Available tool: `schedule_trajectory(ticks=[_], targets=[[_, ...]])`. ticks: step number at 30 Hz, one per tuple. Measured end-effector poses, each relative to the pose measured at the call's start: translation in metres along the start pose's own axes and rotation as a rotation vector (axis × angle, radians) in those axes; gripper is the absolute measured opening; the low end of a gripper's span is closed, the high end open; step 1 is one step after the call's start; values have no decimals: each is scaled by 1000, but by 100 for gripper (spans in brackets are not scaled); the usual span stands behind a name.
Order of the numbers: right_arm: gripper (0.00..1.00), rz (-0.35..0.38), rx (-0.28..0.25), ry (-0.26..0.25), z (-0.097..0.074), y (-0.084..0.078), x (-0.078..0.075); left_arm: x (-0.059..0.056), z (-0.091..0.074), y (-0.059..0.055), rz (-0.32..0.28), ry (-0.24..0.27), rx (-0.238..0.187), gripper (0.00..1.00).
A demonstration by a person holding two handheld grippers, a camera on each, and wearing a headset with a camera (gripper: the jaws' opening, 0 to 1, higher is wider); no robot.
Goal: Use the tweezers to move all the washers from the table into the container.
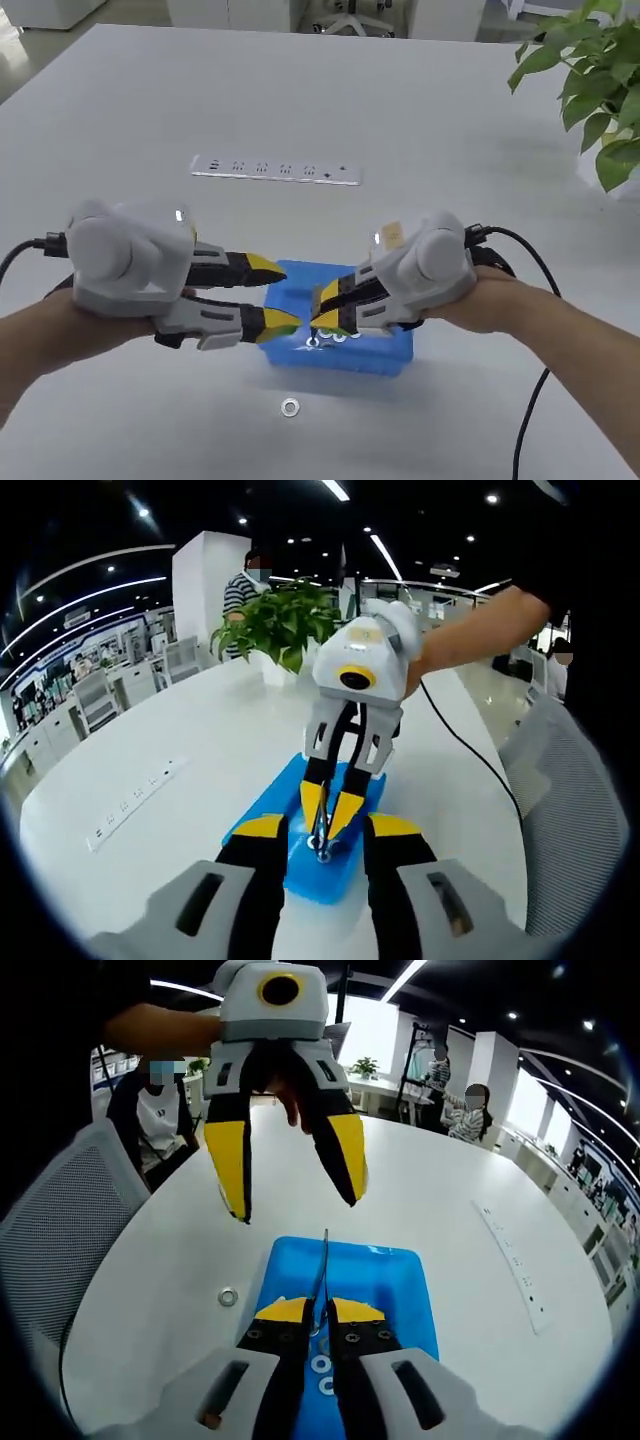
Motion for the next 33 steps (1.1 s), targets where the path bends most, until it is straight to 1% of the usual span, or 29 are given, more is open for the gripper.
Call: schedule_trajectory(ticks=[1, 2, 4, 7, 15, 23, 28, 33], targets=[[8, -1, 1, 0, 0, 0, 0, 2, 1, 0, 12, 6, 2, 28], [8, -6, 3, 1, 0, 0, 0, 3, 3, 1, 20, 11, 6, 26], [8, -12, 6, 3, 0, 0, 1, 5, 6, 2, 18, 6, 6, 25], [8, -20, 9, 5, 0, 0, 1, 4, 11, 5, 31, -13, 4, 21], [8, -37, 15, 10, 0, 1, 2, 3, 20, 6, 53, -41, 14, 12], [9, -41, 19, 10, 0, 1, 2, 1, 25, 4, 65, -68, 29, 6], [9, -44, 23, 15, -1, 0, 2, 2, 26, 4, 79, -69, 30, 6], [10, -67, 42, 14, -1, 0, 1, 3, 27, 5, 105, -58, 31, 6]])
Point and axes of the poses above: the centre of the closed fingertips' face, and the gripper's own axes: z roughly forward along the fingers, x roughly to its left, y roughly out of its top, the point moved 3 cm from there along -z, roughly backward along the fingers, and after that the axes turned 9 degrees about -z, right-handed, at the moved point
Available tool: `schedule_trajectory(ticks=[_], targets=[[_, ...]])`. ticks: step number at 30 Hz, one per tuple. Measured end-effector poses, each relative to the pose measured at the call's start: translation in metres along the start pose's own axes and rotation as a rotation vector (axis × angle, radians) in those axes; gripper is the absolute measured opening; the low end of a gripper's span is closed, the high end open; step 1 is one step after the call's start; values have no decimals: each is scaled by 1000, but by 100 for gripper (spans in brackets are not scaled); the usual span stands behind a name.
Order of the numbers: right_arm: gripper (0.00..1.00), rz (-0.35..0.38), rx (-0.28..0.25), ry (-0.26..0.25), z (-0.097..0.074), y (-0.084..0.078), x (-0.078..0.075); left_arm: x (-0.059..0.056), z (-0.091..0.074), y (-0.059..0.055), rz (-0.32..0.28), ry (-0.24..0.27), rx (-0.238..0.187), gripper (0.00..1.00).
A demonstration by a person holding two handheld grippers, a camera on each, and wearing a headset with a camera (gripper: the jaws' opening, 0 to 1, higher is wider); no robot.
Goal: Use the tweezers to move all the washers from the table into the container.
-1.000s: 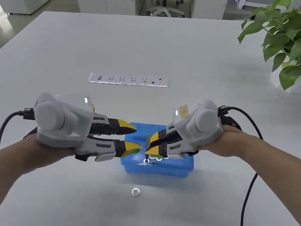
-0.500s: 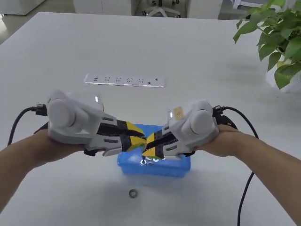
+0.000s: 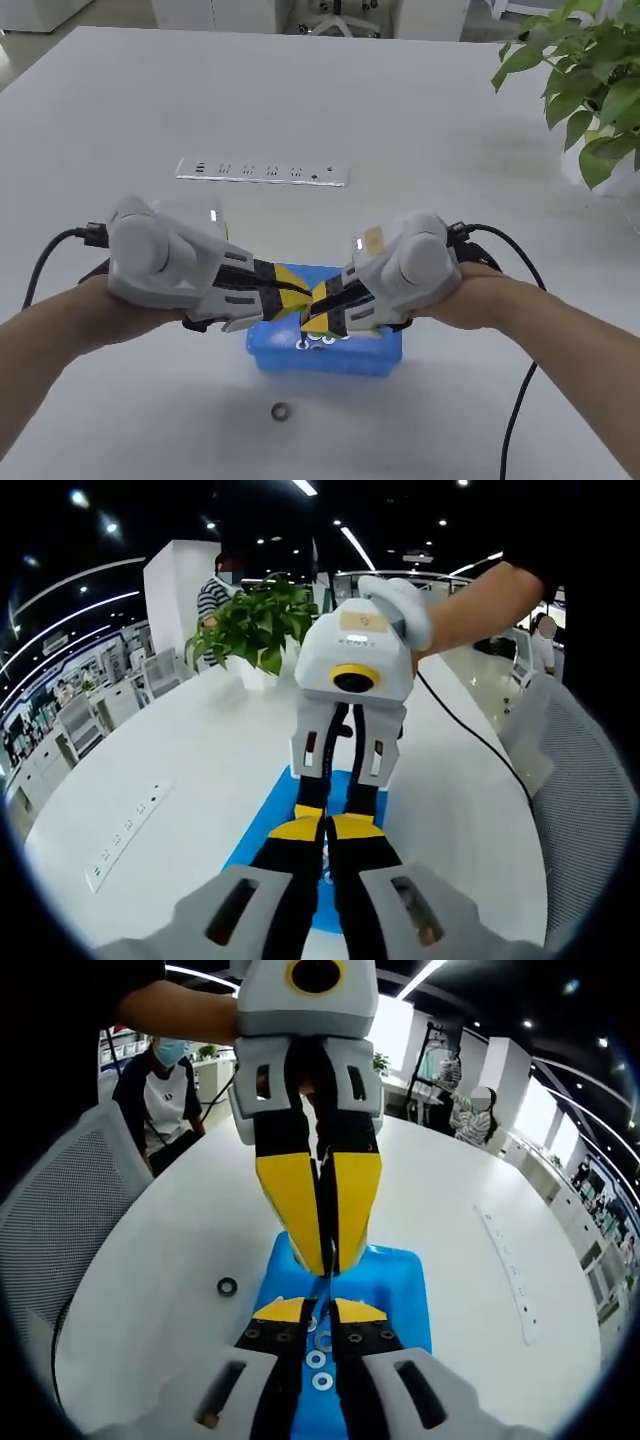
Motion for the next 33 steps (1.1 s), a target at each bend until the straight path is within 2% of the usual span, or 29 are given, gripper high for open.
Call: schedule_trajectory(ticks=[10, 18, 33], targets=[[14, 15, 7, -20, -8, -1, -1, -1, -2, 4, 6, 4, -4, 5], [19, 36, 9, -53, -21, -1, -2, -2, -4, 8, 9, 7, -7, 5], [27, 109, 23, -104, -47, -7, 8, -5, -11, 15, 2, 25, -12, 5]])
Point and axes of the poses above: the centre of the closed fingertips' face, and the gripper's own axes: z roughly forward along the fingers, x roughly to its left, y roughly out of its top, the point moved 3 cm from there along -z, roughly backward along the fingers, and after that the axes turned 9 degrees about -z, right-handed, at the moved point
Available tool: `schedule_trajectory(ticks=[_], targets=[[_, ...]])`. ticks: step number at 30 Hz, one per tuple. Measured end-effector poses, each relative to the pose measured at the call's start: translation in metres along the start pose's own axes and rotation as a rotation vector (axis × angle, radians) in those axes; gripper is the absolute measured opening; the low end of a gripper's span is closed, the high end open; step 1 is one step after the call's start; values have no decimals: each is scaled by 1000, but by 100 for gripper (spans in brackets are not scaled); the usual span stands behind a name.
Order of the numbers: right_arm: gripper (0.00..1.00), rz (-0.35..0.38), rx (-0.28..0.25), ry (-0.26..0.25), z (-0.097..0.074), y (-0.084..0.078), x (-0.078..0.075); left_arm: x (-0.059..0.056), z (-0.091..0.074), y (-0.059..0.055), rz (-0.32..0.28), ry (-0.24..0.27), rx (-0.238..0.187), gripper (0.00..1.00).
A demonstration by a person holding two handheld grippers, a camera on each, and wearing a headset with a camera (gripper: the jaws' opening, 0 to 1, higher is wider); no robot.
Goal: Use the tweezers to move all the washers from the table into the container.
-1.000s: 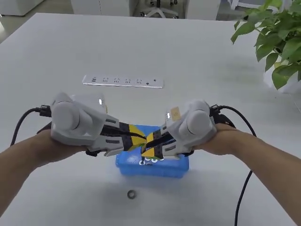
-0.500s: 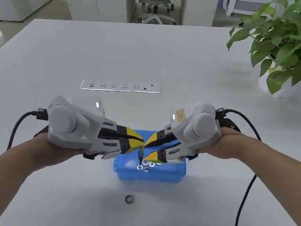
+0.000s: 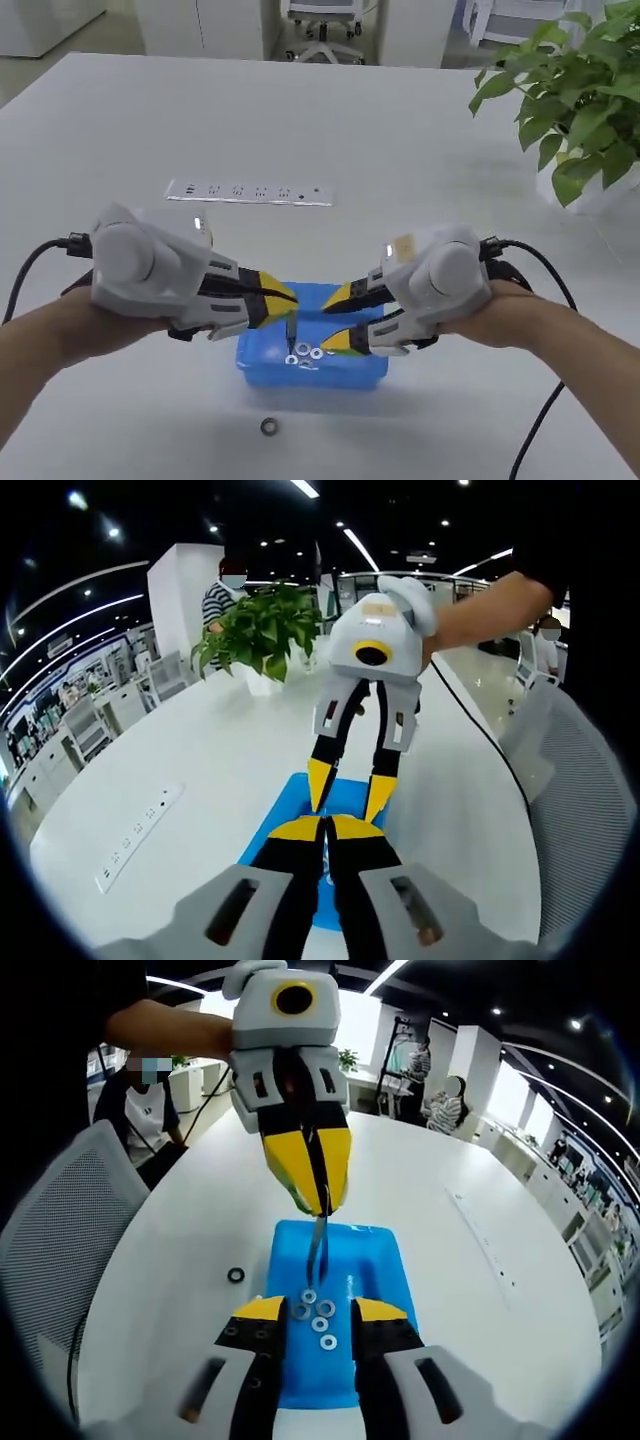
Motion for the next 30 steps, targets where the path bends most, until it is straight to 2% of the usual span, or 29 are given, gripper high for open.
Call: schedule_trajectory(ticks=[11, 18, 30], targets=[[33, 59, 16, -45, -21, -8, 9, -3, -9, 9, -4, 11, -4, 5], [39, 99, 22, -69, -32, -11, 15, -2, -18, 15, -17, 38, 3, 5], [47, 153, 32, -101, -46, -14, 25, -6, -33, 17, -24, 68, 10, 5]])
Point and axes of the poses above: the centre of the closed fingertips' face, and the gripper's own axes: z roughly forward along the fingers, x roughly to its left, y roughly out of its top, the point moved 3 cm from there along -z, roughly backward along the fingers, and after that the axes turned 9 degrees about -z, right-handed, at the moved point
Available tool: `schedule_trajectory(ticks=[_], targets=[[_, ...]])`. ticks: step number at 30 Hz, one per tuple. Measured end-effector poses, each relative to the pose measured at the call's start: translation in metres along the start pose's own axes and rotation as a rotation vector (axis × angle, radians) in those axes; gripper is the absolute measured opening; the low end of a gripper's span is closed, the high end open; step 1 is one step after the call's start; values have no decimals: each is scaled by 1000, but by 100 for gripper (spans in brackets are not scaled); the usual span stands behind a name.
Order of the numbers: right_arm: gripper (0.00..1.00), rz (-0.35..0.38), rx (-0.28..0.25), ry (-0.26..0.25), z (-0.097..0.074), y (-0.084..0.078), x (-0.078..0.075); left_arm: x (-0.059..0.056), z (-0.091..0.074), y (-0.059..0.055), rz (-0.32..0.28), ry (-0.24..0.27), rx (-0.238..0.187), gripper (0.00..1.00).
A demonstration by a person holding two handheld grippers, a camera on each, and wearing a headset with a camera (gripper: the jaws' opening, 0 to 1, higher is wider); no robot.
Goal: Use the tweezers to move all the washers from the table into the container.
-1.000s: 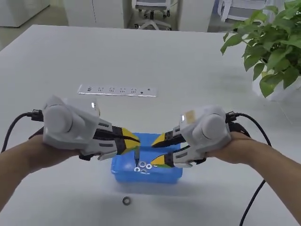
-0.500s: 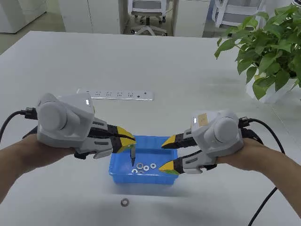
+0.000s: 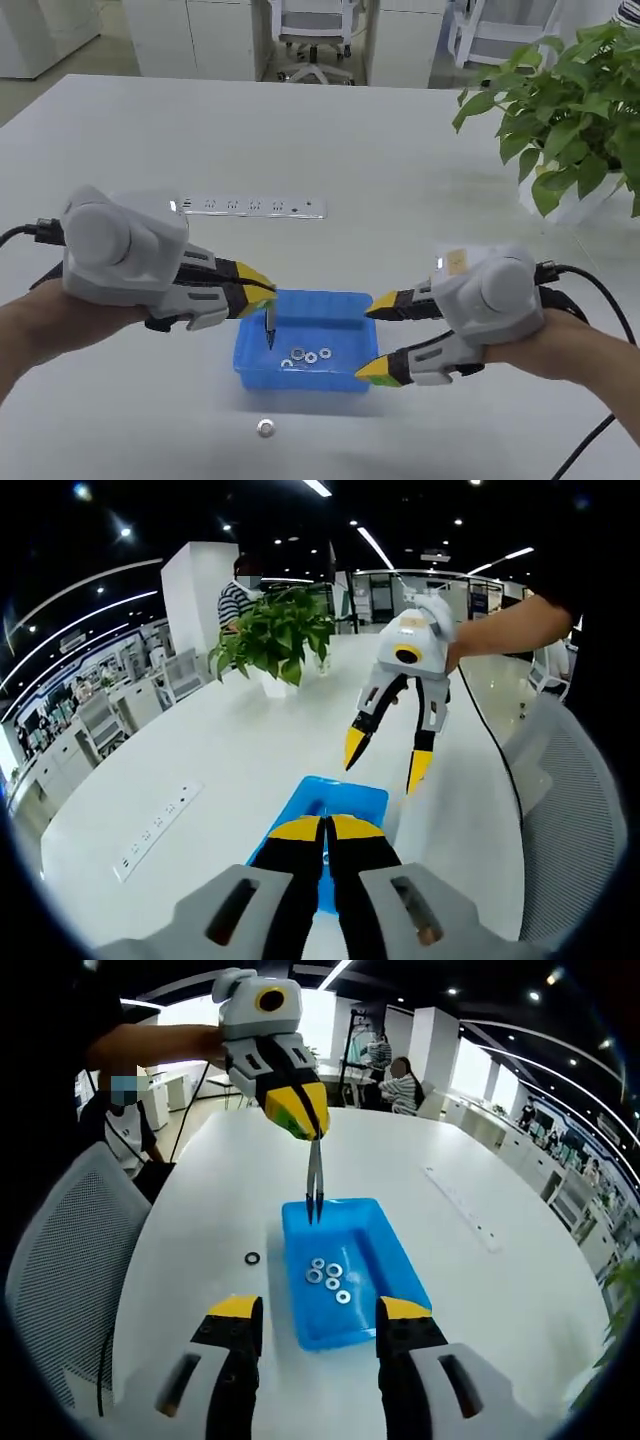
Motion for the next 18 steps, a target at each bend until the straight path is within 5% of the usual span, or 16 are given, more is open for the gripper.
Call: schedule_trajectory(ticks=[18], targets=[[65, 68, -13, -38, -15, -3, 16, -9, -27, -5, -25, 31, 2, 5]])
Point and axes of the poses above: the centre of the closed fingertips' face, and the gripper's own axes: z roughly forward along the fingers, x roughly to its left, y roughly out of its top, the point moved 3 cm from there along -z, roughly backward along the fingers, and after that the axes turned 9 degrees about -z, right-handed, at the moved point
